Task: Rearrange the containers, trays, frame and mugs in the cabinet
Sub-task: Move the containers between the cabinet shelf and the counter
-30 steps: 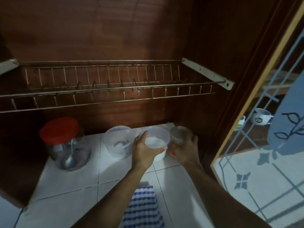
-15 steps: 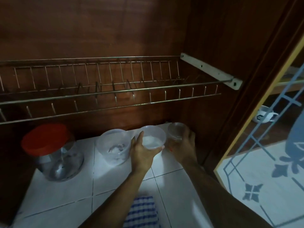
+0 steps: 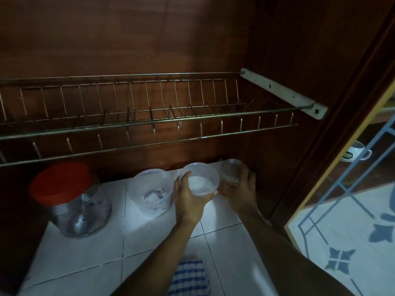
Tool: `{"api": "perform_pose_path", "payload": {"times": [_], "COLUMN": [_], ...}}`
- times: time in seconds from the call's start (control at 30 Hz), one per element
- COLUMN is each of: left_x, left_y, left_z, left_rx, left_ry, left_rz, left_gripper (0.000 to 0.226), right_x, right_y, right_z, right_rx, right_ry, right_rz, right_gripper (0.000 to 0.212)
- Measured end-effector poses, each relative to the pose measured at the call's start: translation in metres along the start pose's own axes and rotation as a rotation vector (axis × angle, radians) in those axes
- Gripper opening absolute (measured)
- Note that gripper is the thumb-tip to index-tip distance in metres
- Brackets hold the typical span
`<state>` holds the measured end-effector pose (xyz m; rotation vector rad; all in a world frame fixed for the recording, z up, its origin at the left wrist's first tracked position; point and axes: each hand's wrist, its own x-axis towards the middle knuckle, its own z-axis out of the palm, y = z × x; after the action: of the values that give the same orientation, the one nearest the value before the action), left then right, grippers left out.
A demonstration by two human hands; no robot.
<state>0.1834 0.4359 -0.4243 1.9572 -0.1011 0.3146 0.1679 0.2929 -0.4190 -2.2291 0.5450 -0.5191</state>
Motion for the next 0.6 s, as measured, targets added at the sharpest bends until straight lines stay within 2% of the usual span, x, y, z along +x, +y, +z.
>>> {"api": "perform_pose_path", "payload": {"times": [0.6], "left_x": [-0.014], "left_y": [0.006], "left_z": [-0.009], "left_rx": [-0.041], "left_ry": [-0.066], "left_rz": [0.063], "left_gripper": [0.109], "right_x": [-0.007], "right_y": [-0.002], "right_z": [-0.007], "right_rx": [-0.102], "right_ry": [-0.007], "right_rz": [0.009], "right_gripper": [0.100]}}
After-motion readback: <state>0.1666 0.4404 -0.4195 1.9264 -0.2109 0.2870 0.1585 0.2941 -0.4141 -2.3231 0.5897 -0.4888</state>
